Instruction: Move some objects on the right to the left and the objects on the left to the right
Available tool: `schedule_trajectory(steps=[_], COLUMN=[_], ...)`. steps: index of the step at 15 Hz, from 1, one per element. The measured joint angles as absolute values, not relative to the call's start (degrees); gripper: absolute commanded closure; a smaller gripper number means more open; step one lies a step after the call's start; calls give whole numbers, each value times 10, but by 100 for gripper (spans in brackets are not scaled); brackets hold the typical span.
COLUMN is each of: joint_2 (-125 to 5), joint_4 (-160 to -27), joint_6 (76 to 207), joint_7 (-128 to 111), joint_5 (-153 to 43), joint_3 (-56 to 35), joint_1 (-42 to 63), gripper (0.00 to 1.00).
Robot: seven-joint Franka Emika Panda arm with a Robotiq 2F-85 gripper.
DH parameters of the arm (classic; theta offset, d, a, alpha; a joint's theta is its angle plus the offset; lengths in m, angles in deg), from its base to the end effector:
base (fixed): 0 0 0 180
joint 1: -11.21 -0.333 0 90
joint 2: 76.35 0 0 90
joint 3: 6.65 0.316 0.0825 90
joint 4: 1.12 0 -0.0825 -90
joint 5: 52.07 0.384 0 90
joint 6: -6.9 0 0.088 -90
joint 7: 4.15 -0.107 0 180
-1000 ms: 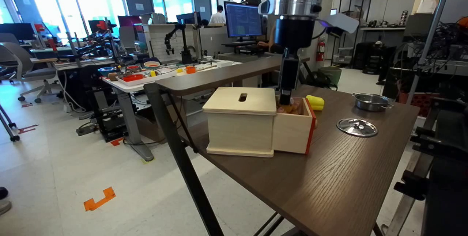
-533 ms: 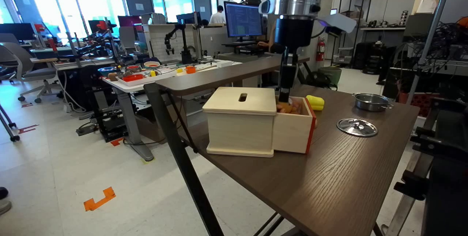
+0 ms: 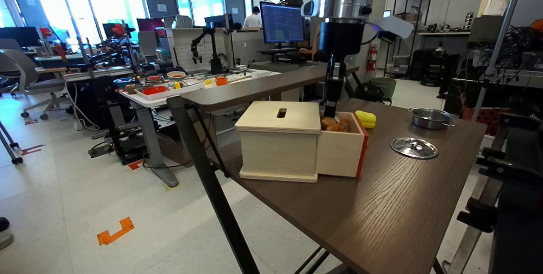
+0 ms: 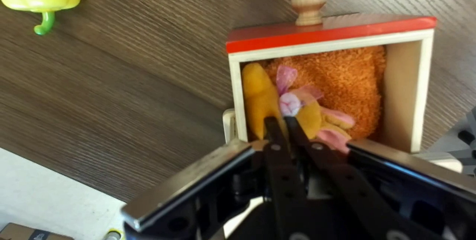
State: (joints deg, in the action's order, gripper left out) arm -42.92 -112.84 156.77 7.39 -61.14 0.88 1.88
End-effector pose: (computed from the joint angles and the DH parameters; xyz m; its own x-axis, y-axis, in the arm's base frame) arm 0.6000 0.1825 0.1869 0.8191 0.5675 0.0840 0.5666 -0.8232 0.0366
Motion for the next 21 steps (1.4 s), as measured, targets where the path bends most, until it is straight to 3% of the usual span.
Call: schedule_trajectory(steps=[13, 21], joint_2=[-538, -466], joint_4=[-1193, -1162], joint_6=[1554, 1552], joint_7=[81, 82], joint_5=[-608, -603], joint_3=[-20, -57], joint_1=[74, 139], gripper=[98, 98])
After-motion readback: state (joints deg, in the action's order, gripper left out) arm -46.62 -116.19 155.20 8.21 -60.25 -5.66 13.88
